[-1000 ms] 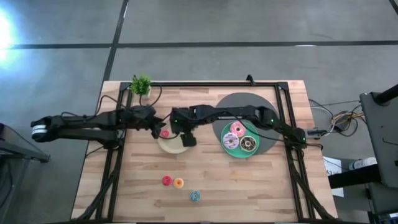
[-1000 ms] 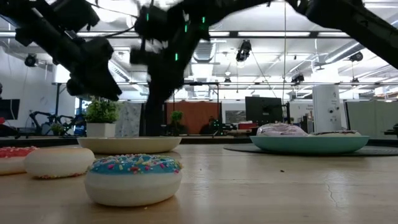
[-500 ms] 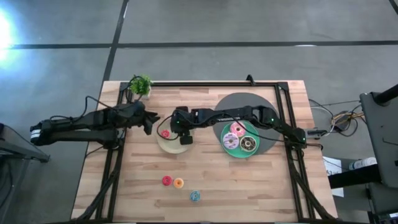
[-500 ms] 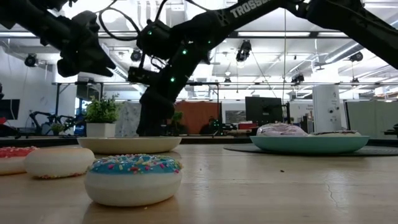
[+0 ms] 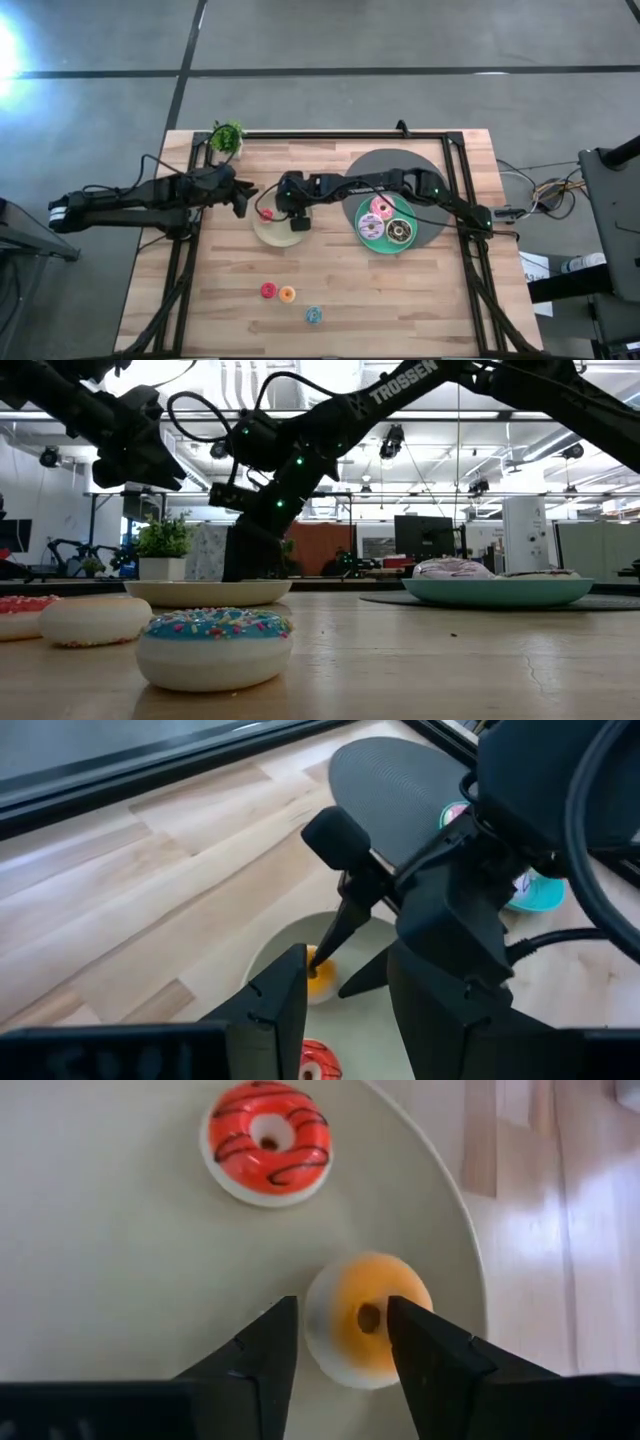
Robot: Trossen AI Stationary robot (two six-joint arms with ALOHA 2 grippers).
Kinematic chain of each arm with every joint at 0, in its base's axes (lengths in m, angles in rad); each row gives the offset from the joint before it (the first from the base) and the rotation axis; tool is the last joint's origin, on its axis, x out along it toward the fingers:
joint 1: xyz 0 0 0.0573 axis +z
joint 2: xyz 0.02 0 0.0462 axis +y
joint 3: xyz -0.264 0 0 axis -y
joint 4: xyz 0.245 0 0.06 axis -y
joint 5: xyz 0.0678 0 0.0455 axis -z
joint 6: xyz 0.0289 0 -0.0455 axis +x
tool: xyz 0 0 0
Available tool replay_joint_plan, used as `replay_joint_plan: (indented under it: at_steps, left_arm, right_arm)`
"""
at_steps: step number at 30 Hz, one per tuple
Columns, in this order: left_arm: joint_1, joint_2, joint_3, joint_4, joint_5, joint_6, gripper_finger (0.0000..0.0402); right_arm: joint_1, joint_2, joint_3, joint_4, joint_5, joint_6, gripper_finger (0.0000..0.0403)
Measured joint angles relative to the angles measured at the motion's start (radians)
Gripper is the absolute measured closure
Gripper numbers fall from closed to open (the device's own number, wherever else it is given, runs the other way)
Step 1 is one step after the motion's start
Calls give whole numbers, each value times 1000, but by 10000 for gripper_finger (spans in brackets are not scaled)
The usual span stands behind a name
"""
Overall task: Pick & Place donuts
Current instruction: Put the small yellow donut on the brown plate
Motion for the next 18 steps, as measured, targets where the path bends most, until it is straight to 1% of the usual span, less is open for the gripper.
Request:
replay_joint_plan:
  at_steps: [9, 15, 18]
  left_arm:
    - [0, 0, 0, 0, -18, 7, 287]
    - [0, 0, -1, -13, -23, 10, 287]
    - [1, 0, -1, -22, -26, 13, 287]
  right_arm:
    - [-8, 7, -10, -4, -5, 26, 285]
    - [-8, 30, 40, -31, -10, 41, 333]
    - [-12, 34, 74, -42, -46, 124, 365]
